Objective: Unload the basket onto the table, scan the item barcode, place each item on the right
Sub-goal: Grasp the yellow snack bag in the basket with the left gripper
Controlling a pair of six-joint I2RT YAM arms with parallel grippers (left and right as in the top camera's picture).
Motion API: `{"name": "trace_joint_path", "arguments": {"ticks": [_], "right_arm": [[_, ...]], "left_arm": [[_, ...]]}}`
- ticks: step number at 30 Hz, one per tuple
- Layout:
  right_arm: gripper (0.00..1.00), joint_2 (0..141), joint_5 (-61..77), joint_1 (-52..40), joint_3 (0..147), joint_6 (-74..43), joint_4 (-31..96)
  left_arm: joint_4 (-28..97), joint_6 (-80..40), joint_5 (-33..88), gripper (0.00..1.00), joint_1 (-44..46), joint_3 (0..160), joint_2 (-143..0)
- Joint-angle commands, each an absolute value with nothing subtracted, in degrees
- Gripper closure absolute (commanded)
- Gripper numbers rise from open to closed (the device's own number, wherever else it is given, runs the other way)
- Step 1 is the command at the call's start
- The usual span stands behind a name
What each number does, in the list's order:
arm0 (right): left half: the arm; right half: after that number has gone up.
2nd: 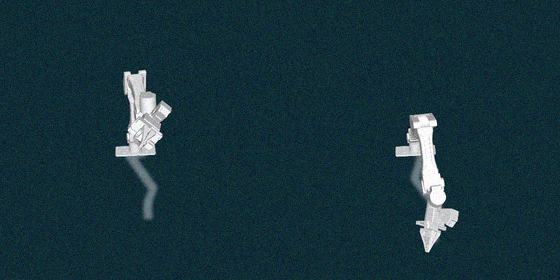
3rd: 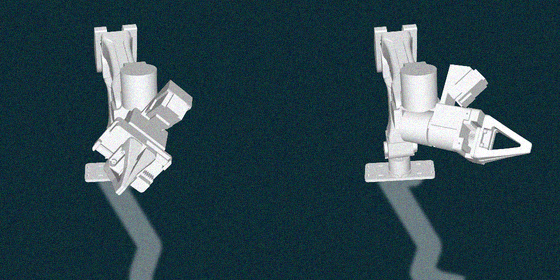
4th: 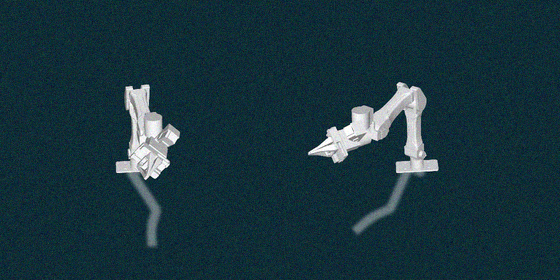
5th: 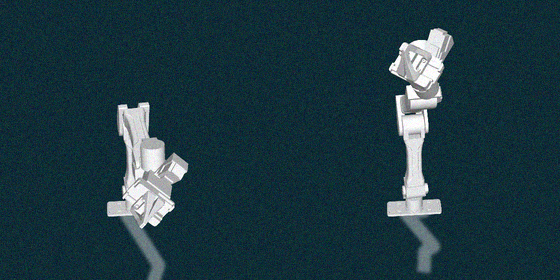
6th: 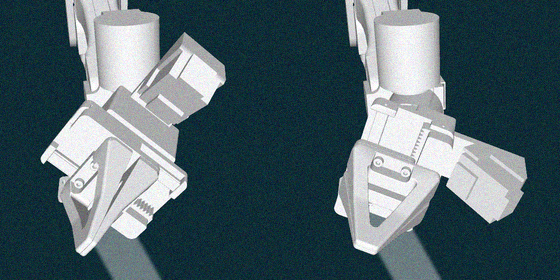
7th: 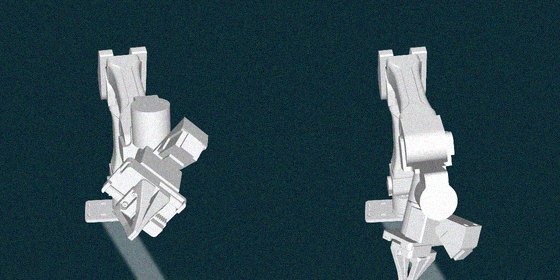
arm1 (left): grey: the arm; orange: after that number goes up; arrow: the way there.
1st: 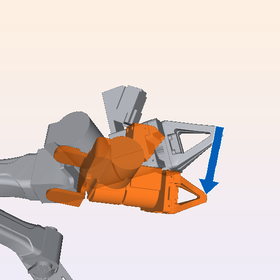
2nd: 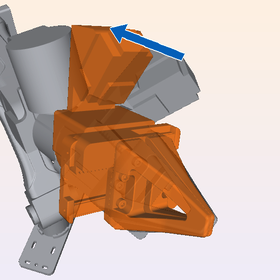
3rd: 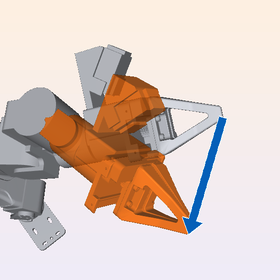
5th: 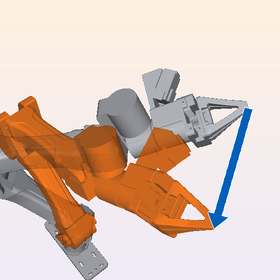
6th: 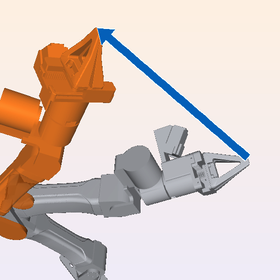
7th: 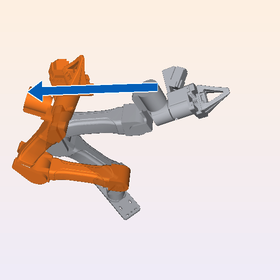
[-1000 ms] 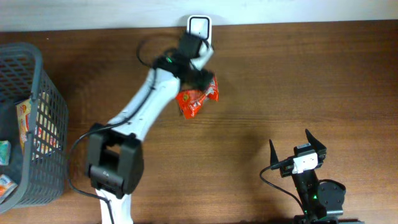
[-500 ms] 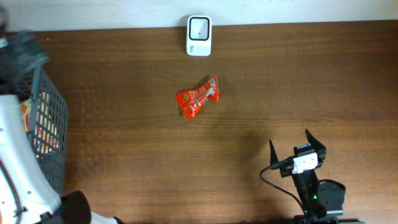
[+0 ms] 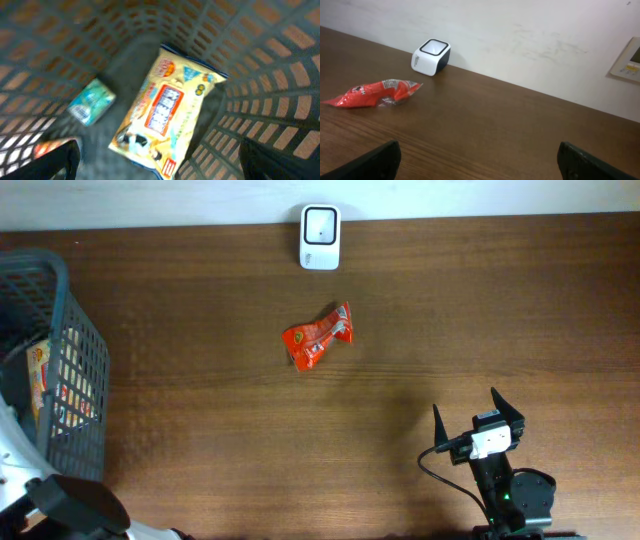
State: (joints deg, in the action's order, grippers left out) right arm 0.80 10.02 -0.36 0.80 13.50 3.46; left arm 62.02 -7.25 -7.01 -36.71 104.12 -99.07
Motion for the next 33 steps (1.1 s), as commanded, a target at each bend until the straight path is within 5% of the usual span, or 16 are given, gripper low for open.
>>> {"name": "trace_joint_path", "arguments": {"ticks": [1, 14, 33], "right_arm": [[0.01, 0.36, 9.89, -0.47, 0.32, 13.08, 3.64], [0.01, 0.36, 9.89, -0.47, 0.32, 13.08, 3.64], [0.01, 0.36, 9.89, -0.47, 0.32, 13.08, 3.64]], "left_arm": [[58.19, 3.57, 6.7, 0.01, -40.58, 99.31, -99.42], [49.78, 19.0, 11.16, 0.01, -42.02, 92.82, -107.7], [46.04, 22.85, 7.9, 0.01, -41.91, 92.82, -123.59]]}}
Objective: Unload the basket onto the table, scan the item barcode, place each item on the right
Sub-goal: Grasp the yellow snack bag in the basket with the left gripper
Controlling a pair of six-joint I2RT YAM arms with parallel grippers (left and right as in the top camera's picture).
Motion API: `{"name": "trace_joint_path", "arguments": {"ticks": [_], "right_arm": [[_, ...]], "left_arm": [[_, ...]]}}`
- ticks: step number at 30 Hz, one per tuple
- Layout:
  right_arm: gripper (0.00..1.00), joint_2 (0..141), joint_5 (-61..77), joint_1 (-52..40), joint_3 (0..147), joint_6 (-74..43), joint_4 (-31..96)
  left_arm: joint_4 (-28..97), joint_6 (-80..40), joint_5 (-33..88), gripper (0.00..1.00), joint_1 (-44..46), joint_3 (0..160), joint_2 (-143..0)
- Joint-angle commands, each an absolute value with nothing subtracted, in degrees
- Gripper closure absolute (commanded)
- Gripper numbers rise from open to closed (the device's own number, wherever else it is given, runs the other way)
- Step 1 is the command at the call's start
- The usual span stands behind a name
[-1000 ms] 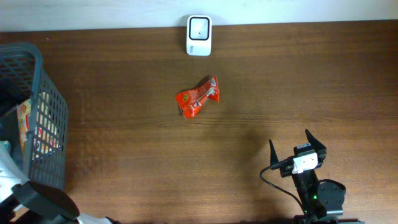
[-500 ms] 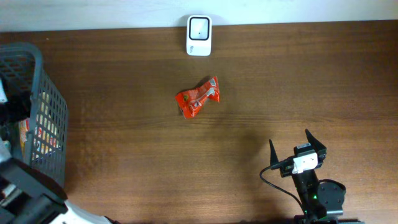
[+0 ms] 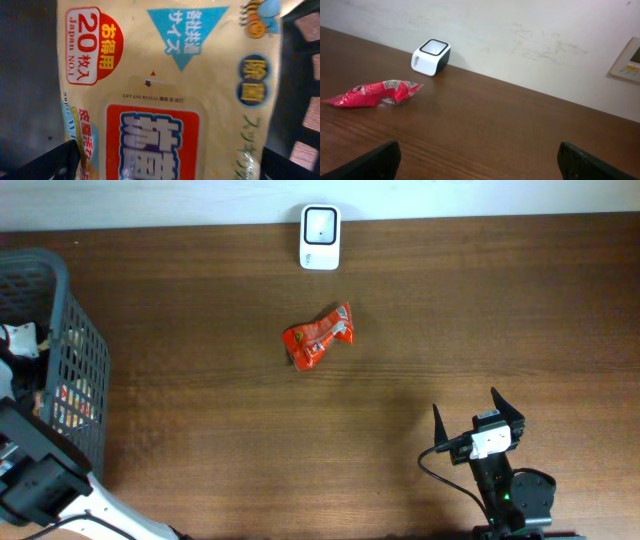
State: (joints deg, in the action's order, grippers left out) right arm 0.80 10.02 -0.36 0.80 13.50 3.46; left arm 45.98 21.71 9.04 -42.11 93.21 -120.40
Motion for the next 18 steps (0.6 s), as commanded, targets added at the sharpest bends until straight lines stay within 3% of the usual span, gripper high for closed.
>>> {"name": "trace_joint_path", "arguments": {"ticks": [1, 3, 4, 7, 8, 14, 18], "right_arm": [[0.01, 0.36, 9.89, -0.47, 0.32, 13.08, 3.64], [0.01, 0.36, 9.89, -0.47, 0.32, 13.08, 3.64], [0.01, 0.36, 9.89, -0.47, 0.32, 13.08, 3.64], [0.01, 0.36, 9.89, -0.47, 0.32, 13.08, 3.64], [0.01, 0.36, 9.89, -0.47, 0.32, 13.08, 3.64], [0.01, 0.36, 9.89, -0.47, 0.32, 13.08, 3.64], [0.01, 0.36, 9.89, -0.47, 0.32, 13.08, 3.64]], "left_arm": [[45.95, 22.85, 7.92, 0.01, -41.89, 92.82, -123.98], [45.91, 22.85, 7.9, 0.02, -41.89, 92.82, -125.25], [45.91, 22.83, 7.94, 0.13, -41.89, 92.82, -125.69], [45.91, 22.79, 8.19, 0.67, -41.89, 92.82, -126.17], [45.89, 22.76, 8.19, 0.8, -41.89, 92.84, -126.15], [48.16, 20.56, 8.14, 0.99, -41.89, 95.37, -125.49], [54.52, 17.21, 8.14, 1.0, -41.89, 104.71, -121.82]]}}
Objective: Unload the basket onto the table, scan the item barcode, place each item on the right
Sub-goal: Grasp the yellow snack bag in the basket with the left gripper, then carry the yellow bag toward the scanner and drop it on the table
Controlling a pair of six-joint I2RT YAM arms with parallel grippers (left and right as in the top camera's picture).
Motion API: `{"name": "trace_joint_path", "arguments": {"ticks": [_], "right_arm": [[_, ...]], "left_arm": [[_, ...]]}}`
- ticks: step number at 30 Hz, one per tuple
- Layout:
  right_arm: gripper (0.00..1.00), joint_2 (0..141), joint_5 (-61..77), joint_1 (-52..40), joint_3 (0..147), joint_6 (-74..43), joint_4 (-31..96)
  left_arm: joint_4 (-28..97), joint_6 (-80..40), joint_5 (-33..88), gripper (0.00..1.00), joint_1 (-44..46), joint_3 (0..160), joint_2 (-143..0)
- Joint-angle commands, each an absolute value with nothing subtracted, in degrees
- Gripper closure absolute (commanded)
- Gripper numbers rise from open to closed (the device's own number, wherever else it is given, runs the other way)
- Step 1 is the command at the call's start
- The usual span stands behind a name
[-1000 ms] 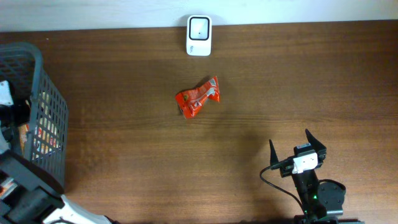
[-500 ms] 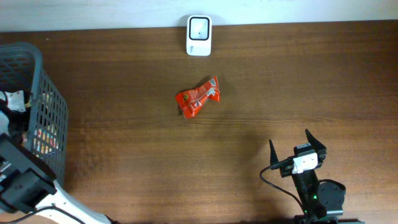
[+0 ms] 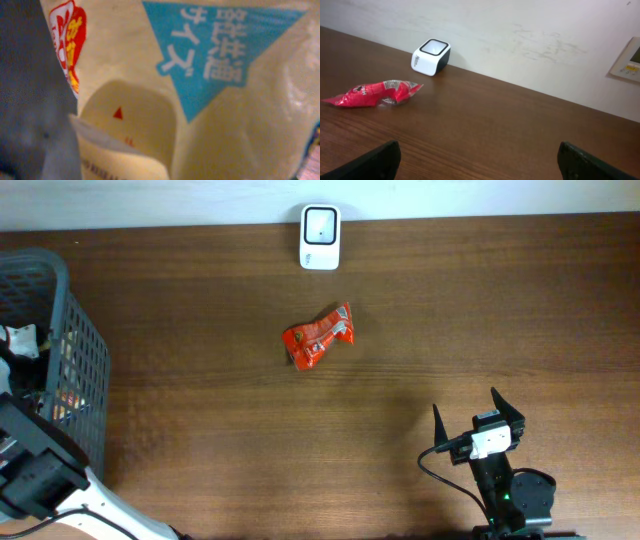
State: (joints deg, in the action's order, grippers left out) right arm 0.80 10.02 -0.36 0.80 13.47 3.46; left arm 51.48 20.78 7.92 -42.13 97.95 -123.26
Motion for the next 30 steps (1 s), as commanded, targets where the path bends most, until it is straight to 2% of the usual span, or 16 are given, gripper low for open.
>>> {"name": "trace_joint_path", "arguments": {"ticks": [1, 5, 9, 13, 17, 20, 23, 30], "right_arm": [[0.01, 0.36, 9.89, -0.47, 0.32, 13.08, 3.64], [0.01, 0.36, 9.89, -0.47, 0.32, 13.08, 3.64], [0.01, 0.36, 9.89, -0.47, 0.32, 13.08, 3.64], [0.01, 0.36, 9.89, -0.47, 0.32, 13.08, 3.64], [0.01, 0.36, 9.91, -0.47, 0.32, 13.08, 3.64], [0.01, 0.36, 9.89, -0.47, 0.32, 13.08, 3.64], [0.01, 0.36, 9.89, -0.47, 0.32, 13.08, 3.64], [0.01, 0.36, 9.89, -0.47, 0.32, 13.08, 3.64]], "left_arm": [[56.05, 15.25, 8.16, 1.0, -41.89, 107.15, -120.55], [63.72, 6.92, 8.14, 1.0, -40.93, 119.55, -113.69], [66.7, 4.29, 8.12, 1.0, -38.11, 126.26, -105.78], [67.31, 3.42, 8.12, 1.0, -29.61, 126.82, -96.09], [72.12, 3.42, 8.12, 1.0, -17.04, 126.56, -95.18], [75.37, 2.02, 8.12, 0.99, -7.31, 122.28, -98.56], [73.12, 0.56, 8.12, 0.98, -1.67, 115.0, -101.91], [54.92, -3.99, 7.9, 0.97, 10.07, 95.7, -113.36]]}}
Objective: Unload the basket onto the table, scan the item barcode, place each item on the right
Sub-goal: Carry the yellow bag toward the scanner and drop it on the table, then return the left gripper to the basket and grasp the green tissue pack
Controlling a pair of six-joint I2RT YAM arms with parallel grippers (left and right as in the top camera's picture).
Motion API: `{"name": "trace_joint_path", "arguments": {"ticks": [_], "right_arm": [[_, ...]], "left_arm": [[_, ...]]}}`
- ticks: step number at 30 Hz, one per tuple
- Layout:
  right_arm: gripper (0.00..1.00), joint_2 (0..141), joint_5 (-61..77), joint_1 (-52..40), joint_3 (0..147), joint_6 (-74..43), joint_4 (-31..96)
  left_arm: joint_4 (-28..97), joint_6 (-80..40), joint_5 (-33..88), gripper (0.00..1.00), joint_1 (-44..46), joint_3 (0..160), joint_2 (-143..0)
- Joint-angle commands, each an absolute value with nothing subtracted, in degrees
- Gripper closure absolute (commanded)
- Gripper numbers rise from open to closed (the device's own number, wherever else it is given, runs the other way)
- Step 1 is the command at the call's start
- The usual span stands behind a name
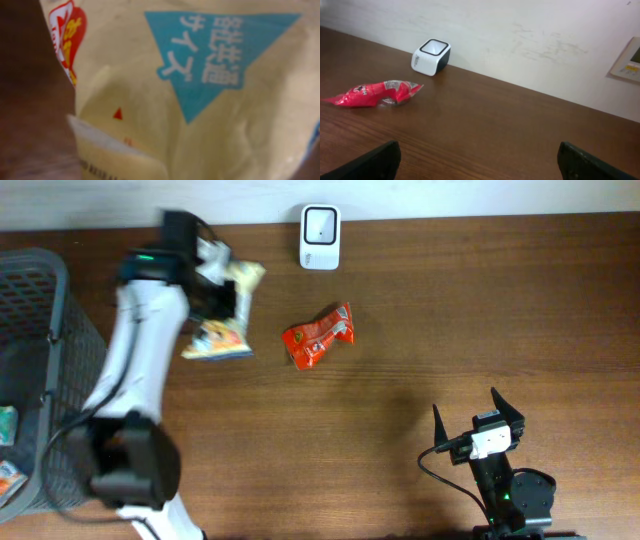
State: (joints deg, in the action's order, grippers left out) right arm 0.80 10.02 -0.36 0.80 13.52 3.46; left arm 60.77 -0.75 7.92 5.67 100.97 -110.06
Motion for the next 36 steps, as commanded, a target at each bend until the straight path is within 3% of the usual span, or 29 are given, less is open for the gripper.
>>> {"name": "trace_joint_path", "arguments": {"ticks": [1, 4, 6, 7, 8, 11, 18, 23, 29, 36], "right_arm": [[0.01, 0.36, 9.89, -0.47, 0.32, 13.08, 3.64], [0.01, 0.36, 9.89, -0.47, 0.32, 13.08, 3.64], [0.01, 0.36, 9.89, -0.47, 0.32, 13.08, 3.64], [0.01, 0.36, 9.89, -0.47, 0.32, 13.08, 3.64], [0.01, 0.36, 9.89, -0.47, 0.32, 13.08, 3.64], [0.01, 0.36, 9.89, -0.47, 0.32, 13.08, 3.64], [0.01, 0.36, 9.89, -0.47, 0.32, 13.08, 3.64], [0.01, 0.36, 9.89, -0.47, 0.32, 13.08, 3.64], [0.01, 0.36, 9.89, -0.47, 0.32, 13.08, 3.64], [0.01, 0.36, 9.89, -0.47, 0.32, 13.08, 3.64]], "left_arm": [[53.06, -4.34, 7.66, 0.97, 11.03, 94.83, -114.8], [49.39, -4.73, 7.53, 0.76, 13.15, 94.26, -118.54], [48.03, -4.73, 7.53, 0.43, 14.02, 94.26, -119.28], [47.33, -4.69, 7.33, 0.18, 14.26, 94.41, -119.17], [47.64, -4.73, 6.68, 0.11, 14.24, 95.29, -118.61], [49.78, -4.75, 3.29, 0.02, 13.3, 99.0, -115.83], [56.97, -4.73, -13.39, 0.01, 7.16, 112.33, -97.62], [63.02, -9.5, -16.97, 0.01, -5.23, 112.62, -86.46], [69.14, -13.93, -16.95, 0.01, -22.7, 110.72, -85.97], [62.46, -17.76, -17.37, 0.01, -34.76, 95.72, -87.66]]}}
